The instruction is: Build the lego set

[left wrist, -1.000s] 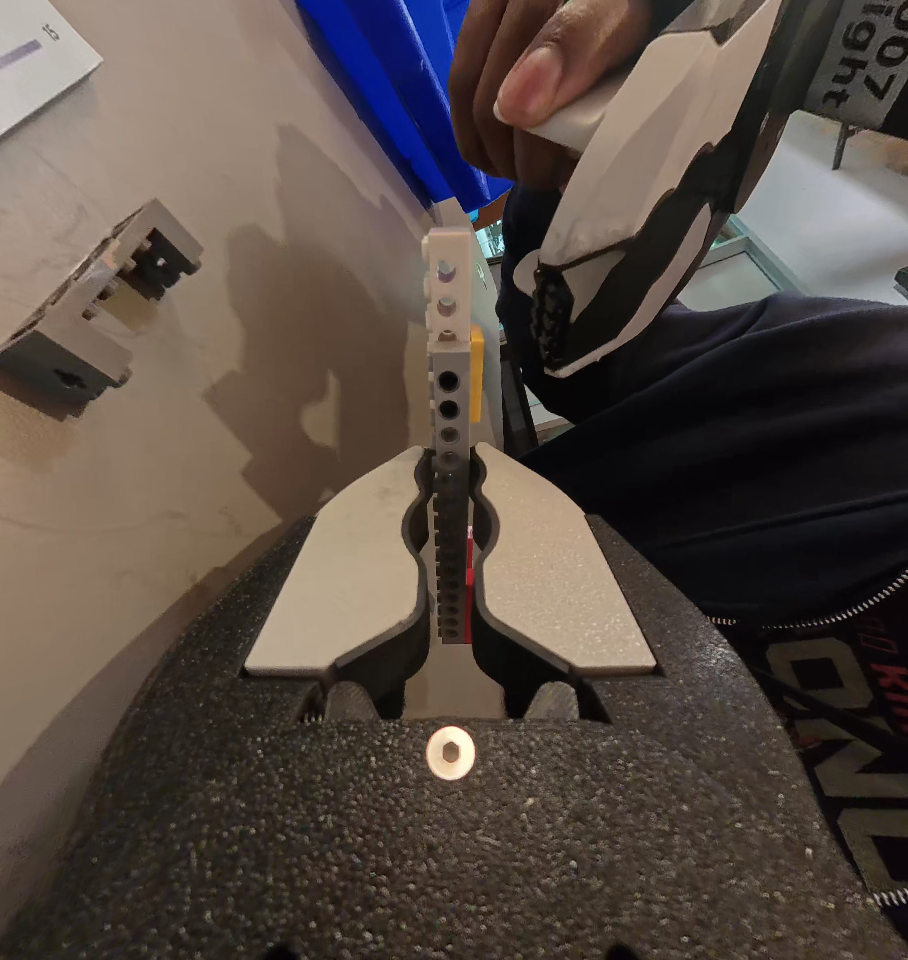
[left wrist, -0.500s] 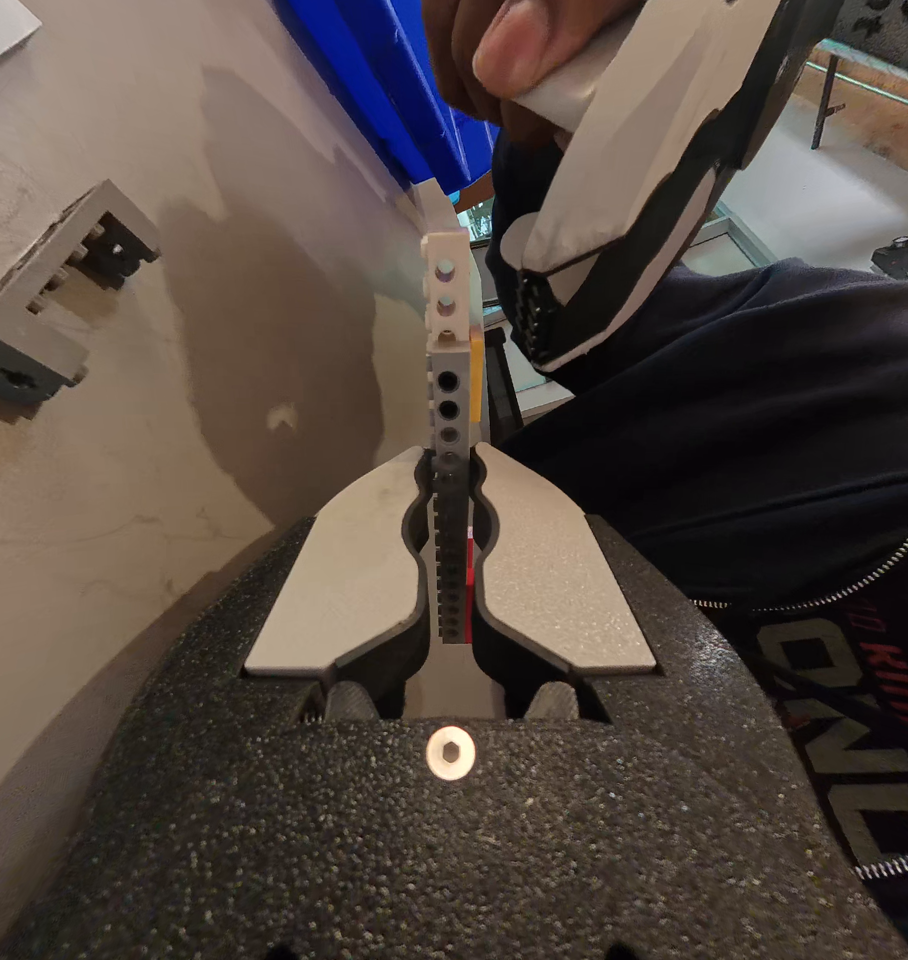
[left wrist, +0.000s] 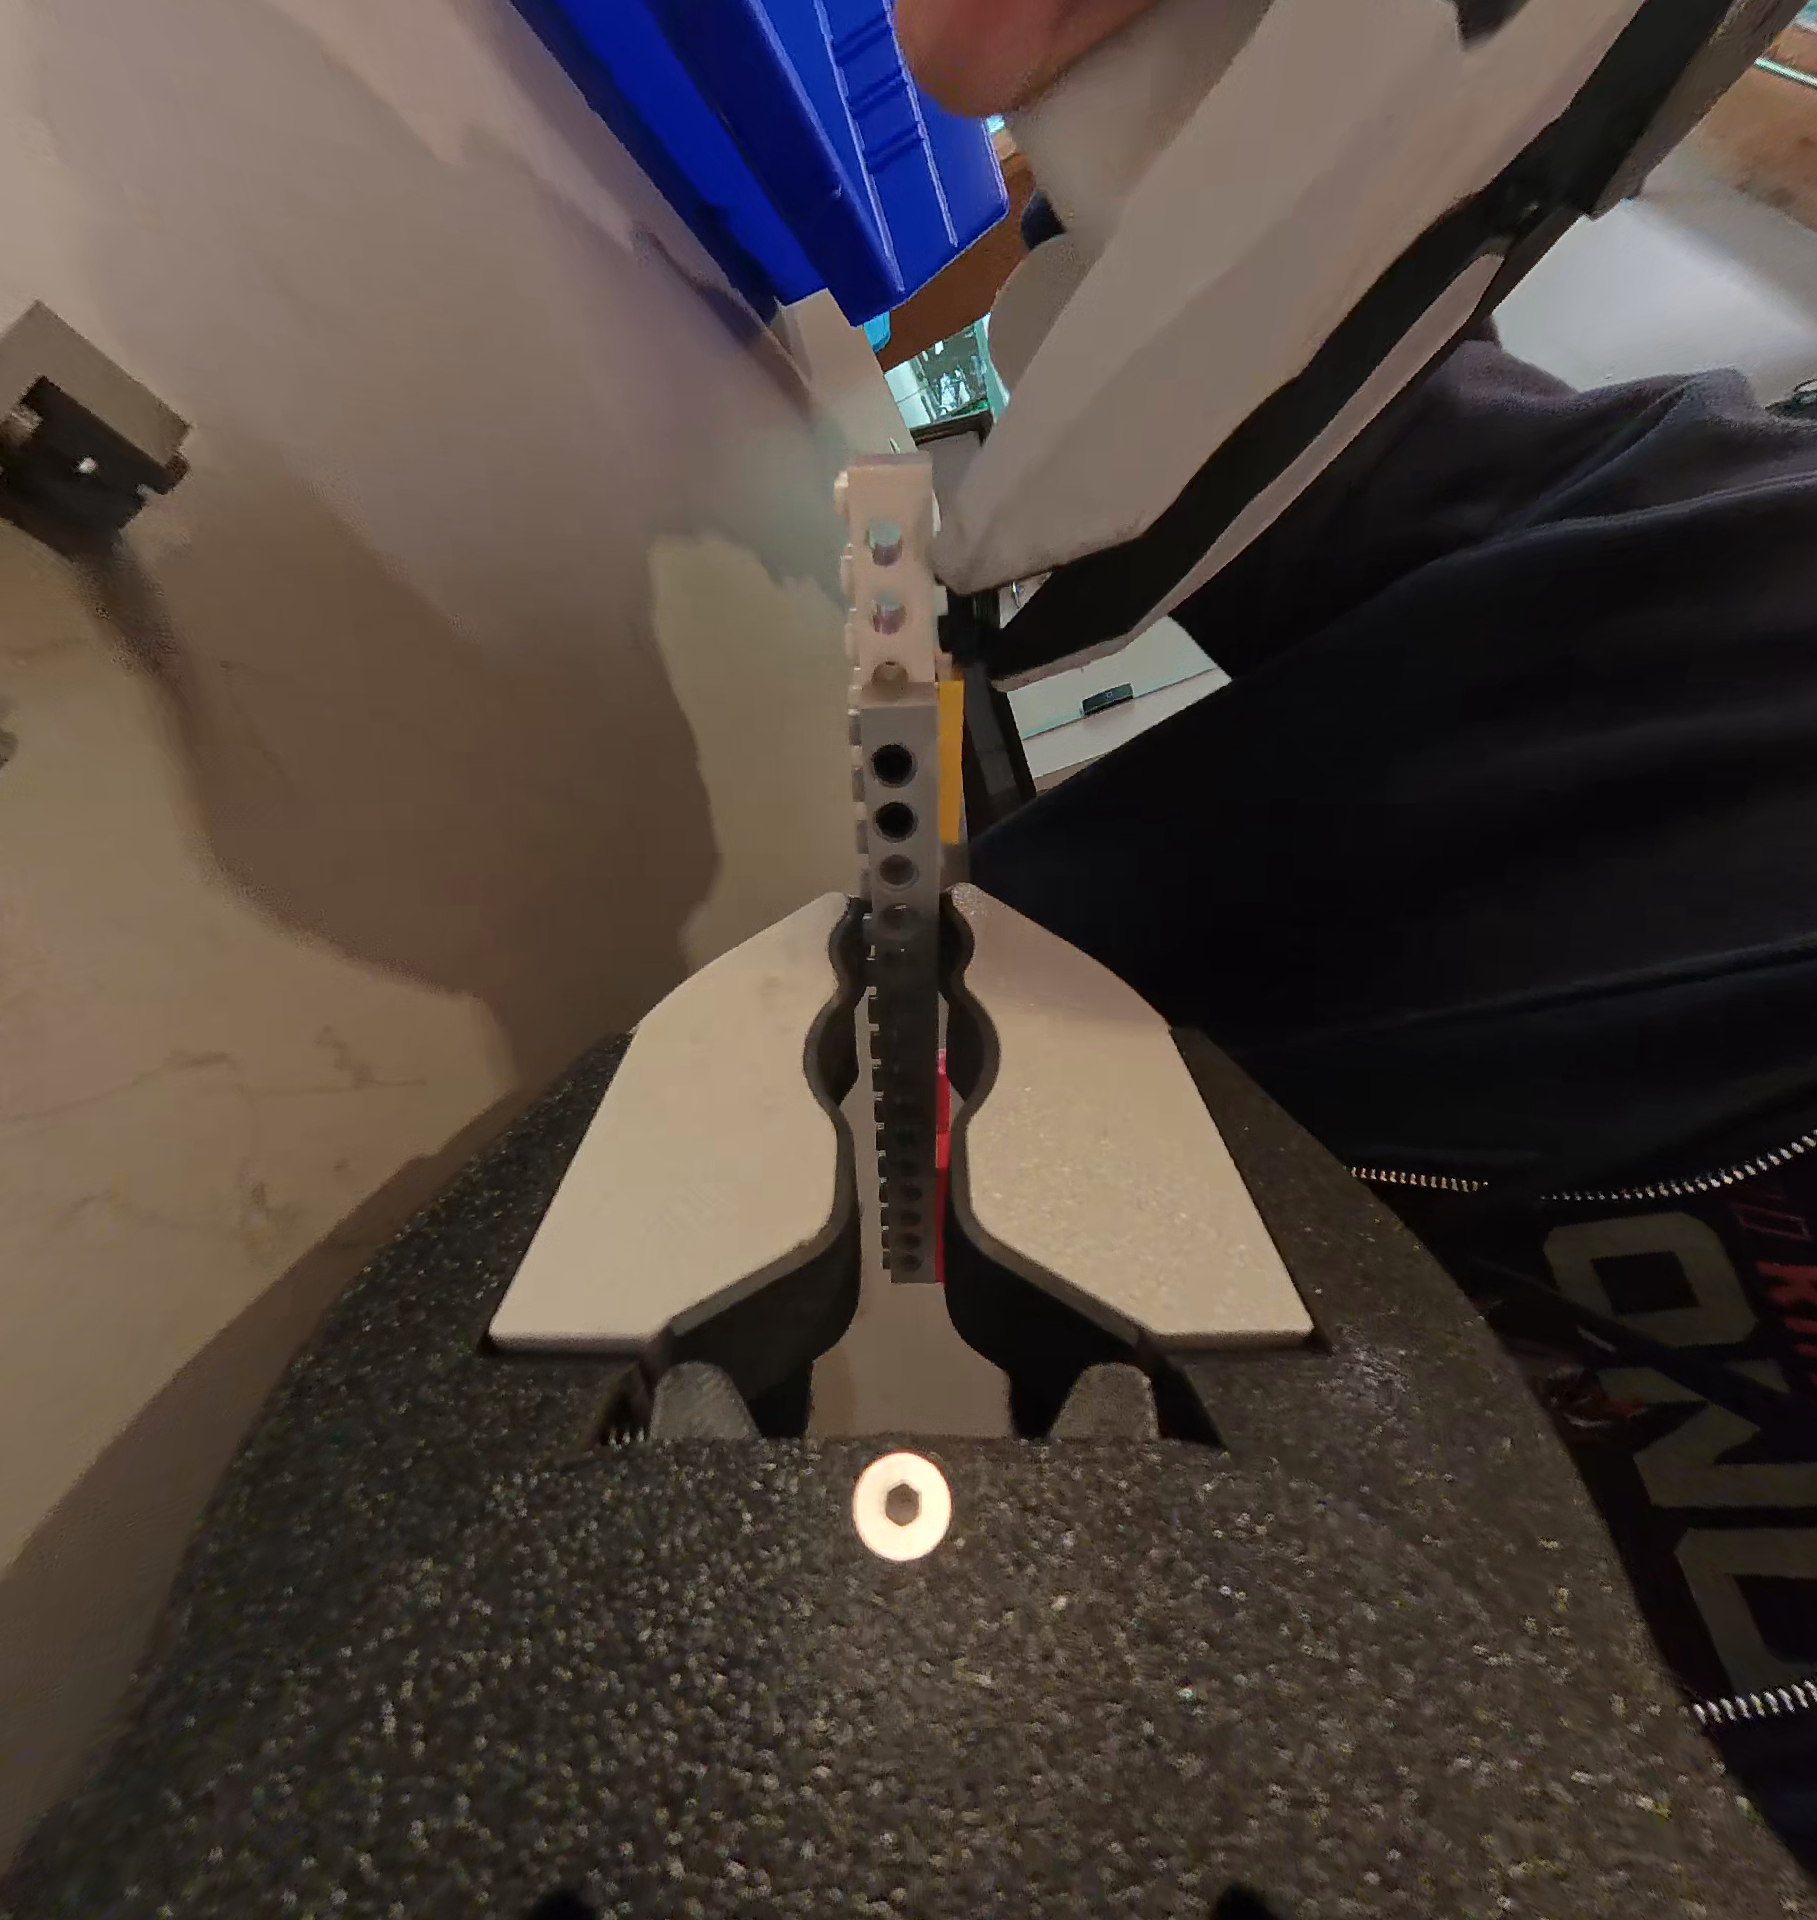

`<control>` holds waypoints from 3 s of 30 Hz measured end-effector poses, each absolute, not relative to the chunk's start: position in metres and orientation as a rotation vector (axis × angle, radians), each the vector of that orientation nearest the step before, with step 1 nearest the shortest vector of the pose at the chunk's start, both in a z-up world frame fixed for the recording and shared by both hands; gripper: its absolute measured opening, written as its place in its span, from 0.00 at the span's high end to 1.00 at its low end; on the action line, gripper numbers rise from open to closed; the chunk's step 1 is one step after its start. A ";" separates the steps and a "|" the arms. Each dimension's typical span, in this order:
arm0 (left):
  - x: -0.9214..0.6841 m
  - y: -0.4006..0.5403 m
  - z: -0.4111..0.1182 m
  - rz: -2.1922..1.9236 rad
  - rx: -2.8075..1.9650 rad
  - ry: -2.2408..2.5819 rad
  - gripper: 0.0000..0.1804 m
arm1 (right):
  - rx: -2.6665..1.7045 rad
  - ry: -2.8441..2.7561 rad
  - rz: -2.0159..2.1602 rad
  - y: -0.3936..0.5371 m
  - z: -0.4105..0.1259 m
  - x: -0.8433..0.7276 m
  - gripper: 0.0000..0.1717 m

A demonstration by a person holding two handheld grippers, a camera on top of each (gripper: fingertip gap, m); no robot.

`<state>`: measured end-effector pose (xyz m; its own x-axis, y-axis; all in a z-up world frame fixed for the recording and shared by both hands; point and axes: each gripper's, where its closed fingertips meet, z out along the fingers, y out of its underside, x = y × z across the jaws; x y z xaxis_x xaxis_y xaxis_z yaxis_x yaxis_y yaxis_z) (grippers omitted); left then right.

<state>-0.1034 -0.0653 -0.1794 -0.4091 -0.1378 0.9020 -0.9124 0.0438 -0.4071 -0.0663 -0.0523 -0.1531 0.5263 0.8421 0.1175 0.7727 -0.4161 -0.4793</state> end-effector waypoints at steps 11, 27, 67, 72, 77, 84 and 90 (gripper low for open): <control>-0.108 -0.068 -0.179 1.420 1.040 -1.661 0.93 | -2.254 -1.526 0.176 -0.054 -0.153 -0.071 0.80; -0.108 -0.068 -0.179 1.420 1.040 -1.659 0.93 | -2.250 -1.590 0.148 -0.055 -0.152 -0.068 0.80; -0.097 -0.059 -0.170 1.493 1.071 -1.545 0.93 | -1.895 0.262 0.466 -0.045 -0.128 -0.026 0.71; -0.096 -0.057 -0.168 1.502 1.069 -1.520 0.93 | -1.853 0.285 0.607 -0.043 -0.138 -0.036 0.71; -0.097 -0.058 -0.169 1.492 1.066 -1.534 0.93 | -1.926 0.250 0.644 -0.038 -0.151 -0.049 0.71; -0.098 -0.060 -0.172 1.480 1.068 -1.564 0.93 | -1.918 0.260 0.692 -0.040 -0.150 -0.052 0.74; -0.100 -0.062 -0.174 1.470 1.065 -1.588 0.93 | -1.908 0.294 0.711 -0.042 -0.150 -0.046 0.78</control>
<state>-0.0998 -0.0622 -0.1736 -0.4048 -0.1013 0.9088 -0.9139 0.0111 -0.4059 -0.0463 -0.0418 -0.1497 0.7946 0.1107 -0.5970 -0.5002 -0.4380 -0.7469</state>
